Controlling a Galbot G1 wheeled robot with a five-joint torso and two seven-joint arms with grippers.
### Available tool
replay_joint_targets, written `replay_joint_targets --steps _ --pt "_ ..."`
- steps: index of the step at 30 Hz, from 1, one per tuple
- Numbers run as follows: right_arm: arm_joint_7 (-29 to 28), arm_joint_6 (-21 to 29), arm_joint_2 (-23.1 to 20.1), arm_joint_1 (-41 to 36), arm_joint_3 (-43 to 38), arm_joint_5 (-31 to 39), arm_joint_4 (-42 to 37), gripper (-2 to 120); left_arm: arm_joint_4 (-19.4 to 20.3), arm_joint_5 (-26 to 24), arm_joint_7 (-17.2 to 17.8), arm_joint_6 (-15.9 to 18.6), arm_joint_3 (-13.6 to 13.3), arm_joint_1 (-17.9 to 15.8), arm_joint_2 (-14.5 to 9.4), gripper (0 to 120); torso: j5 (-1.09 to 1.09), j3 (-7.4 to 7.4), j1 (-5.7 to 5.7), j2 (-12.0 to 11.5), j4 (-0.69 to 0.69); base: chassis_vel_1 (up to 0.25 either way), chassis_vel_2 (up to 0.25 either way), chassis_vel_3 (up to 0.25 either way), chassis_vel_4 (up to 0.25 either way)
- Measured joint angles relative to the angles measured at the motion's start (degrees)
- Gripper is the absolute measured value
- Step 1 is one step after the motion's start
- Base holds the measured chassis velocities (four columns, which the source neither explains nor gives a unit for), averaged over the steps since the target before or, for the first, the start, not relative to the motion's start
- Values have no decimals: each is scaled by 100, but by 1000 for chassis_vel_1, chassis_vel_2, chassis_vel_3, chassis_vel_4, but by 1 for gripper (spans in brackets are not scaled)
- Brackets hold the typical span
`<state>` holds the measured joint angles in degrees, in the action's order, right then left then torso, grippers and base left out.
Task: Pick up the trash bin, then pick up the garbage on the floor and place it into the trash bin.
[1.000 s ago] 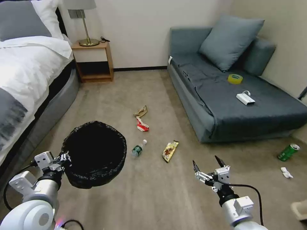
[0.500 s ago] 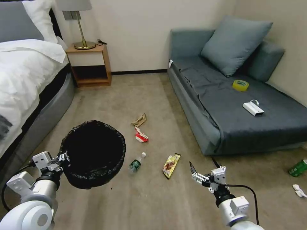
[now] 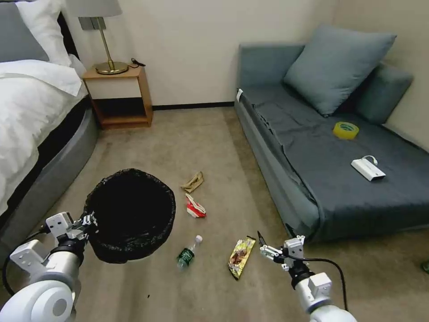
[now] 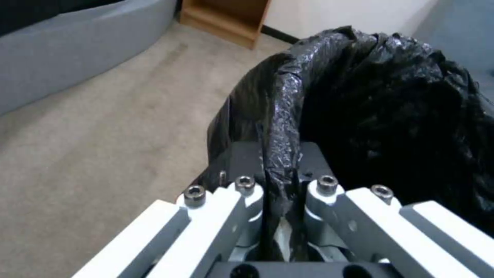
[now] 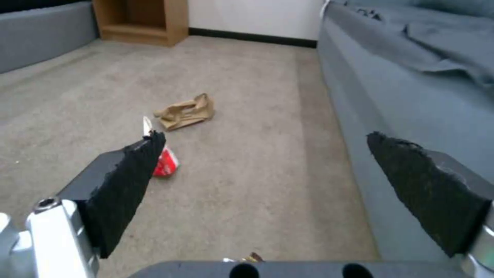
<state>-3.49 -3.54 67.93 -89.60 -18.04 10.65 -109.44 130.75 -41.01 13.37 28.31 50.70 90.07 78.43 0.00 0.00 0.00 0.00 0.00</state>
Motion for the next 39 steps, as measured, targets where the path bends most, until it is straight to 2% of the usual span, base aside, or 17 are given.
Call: replay_joint_targets --steps 4,6,8,10,11,13,14,16,17,23,31,39 --pt "-68 198 -213 406 433 548 342 100 -5 38 -31 -2 -49 12 -98 5 0 -1 -1 0 0 0 0 0 0" --pt "-173 623 -486 777 887 1397 633 100 -48 44 -87 -22 -58 18 -191 5 3 -1 -1 0 0 0 0 0 0" --pt "-195 757 -571 900 999 1655 731 100 -72 46 -110 -31 -58 18 -215 5 2 -1 -1 0 0 0 0 0 0" --pt "-212 1238 -779 1237 1290 2362 985 100 -167 54 -167 -61 -53 18 -267 5 0 -1 0 0 0 0 0 0 0" --pt "-212 1238 -779 1237 1290 2362 985 100 -167 54 -167 -61 -53 18 -267 5 0 -1 0 0 0 0 0 0 0" --pt "-212 1844 -913 1693 1541 3351 1328 100 -290 81 -227 -111 -49 10 -291 5 -1 -1 0 0 -1 0 0 0 0" --pt "-212 1844 -913 1693 1541 3351 1328 100 -290 81 -227 -111 -49 10 -291 5 -1 -1 0 0 -1 0 0 0 0" --pt "-40 2311 -881 2273 1744 4243 1989 100 -403 96 -288 -149 -45 -3 -287 5 1 0 0 0 0 0 0 0 0" --pt "28 2378 -848 2436 1771 4391 2187 100 -433 97 -305 -157 -43 -9 -286 5 2 0 0 0 0 0 0 0 0" --pt "321 2425 -594 3052 1928 4605 3035 100 -587 96 -350 -175 -27 -90 -332 5 1 0 0 0 0 0 0 0 0" --pt "785 2232 -328 3493 2027 4308 4174 100 -710 86 -358 -175 -85 -197 -404 5 0 0 0 0 0 0 0 0 0" --pt "1055 2096 -111 3549 1974 4159 4652 100 -736 155 -423 -175 -134 -179 -378 5 0 0 0 0 0 0 0 0 0"
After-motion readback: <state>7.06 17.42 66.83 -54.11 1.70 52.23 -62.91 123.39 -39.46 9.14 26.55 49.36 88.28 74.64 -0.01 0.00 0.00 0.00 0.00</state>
